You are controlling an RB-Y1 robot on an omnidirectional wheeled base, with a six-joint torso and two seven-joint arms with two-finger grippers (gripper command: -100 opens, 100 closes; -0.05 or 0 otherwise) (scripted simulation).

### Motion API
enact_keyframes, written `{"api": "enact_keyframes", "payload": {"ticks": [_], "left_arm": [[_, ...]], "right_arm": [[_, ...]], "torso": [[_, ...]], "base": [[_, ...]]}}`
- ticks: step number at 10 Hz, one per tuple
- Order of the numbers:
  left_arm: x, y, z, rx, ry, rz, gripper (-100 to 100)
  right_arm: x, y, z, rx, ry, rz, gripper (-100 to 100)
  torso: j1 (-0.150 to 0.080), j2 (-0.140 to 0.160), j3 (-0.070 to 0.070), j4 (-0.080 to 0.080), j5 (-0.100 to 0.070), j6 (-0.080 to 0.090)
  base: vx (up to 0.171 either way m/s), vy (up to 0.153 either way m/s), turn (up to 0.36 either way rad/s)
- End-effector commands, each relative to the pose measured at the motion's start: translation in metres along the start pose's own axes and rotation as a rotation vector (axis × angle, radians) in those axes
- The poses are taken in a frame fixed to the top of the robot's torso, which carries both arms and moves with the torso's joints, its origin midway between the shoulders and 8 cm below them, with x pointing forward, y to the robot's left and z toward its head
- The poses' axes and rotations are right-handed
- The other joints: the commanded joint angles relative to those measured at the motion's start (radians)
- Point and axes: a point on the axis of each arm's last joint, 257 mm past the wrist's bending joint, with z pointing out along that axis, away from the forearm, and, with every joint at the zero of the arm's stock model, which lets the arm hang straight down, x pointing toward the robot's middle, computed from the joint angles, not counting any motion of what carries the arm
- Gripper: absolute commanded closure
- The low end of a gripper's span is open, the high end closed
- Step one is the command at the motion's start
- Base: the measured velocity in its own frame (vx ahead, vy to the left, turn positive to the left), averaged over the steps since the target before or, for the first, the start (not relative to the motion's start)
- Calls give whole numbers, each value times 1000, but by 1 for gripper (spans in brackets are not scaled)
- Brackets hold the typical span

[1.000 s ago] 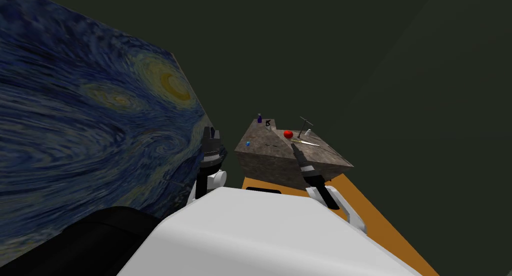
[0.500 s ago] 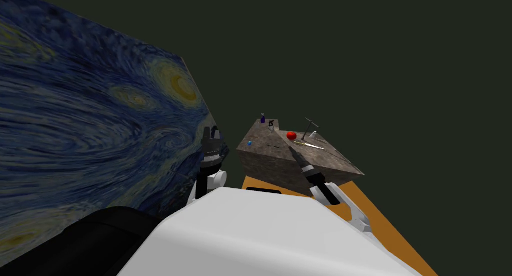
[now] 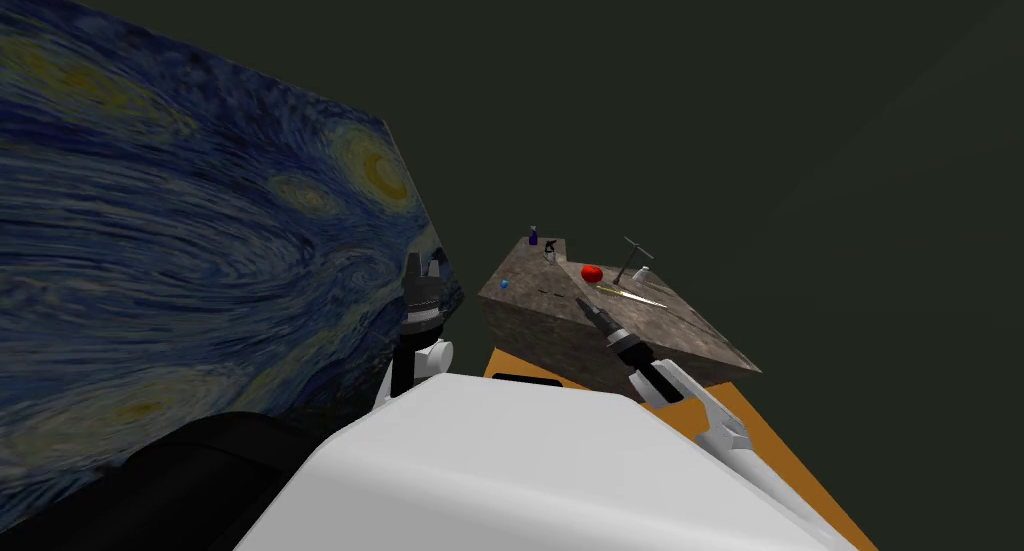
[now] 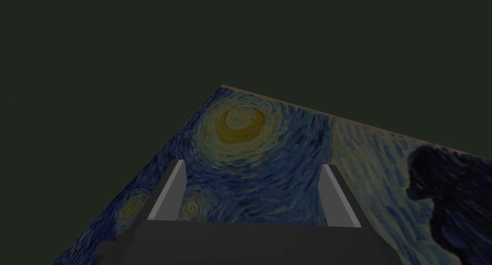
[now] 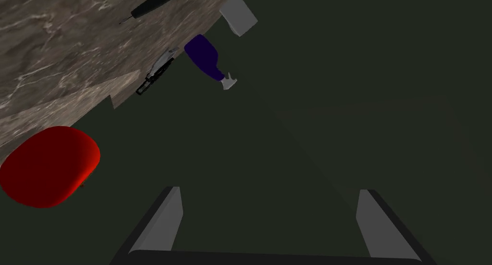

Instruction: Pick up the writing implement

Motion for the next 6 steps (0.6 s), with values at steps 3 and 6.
{"api": "enact_keyframes", "payload": {"ticks": [3,6], "left_arm": [[0,0,0,0,0,0,0],[0,0,0,0,0,0,0]], "right_arm": [[7,-22,-6,17,81,-92,-100],[15,-49,-13,34,176,-194,-100]], "torso": [[0,0,0,0,0,0],[0,0,0,0,0,1]], "base": [[0,-34,138],[1,-30,192]]}}
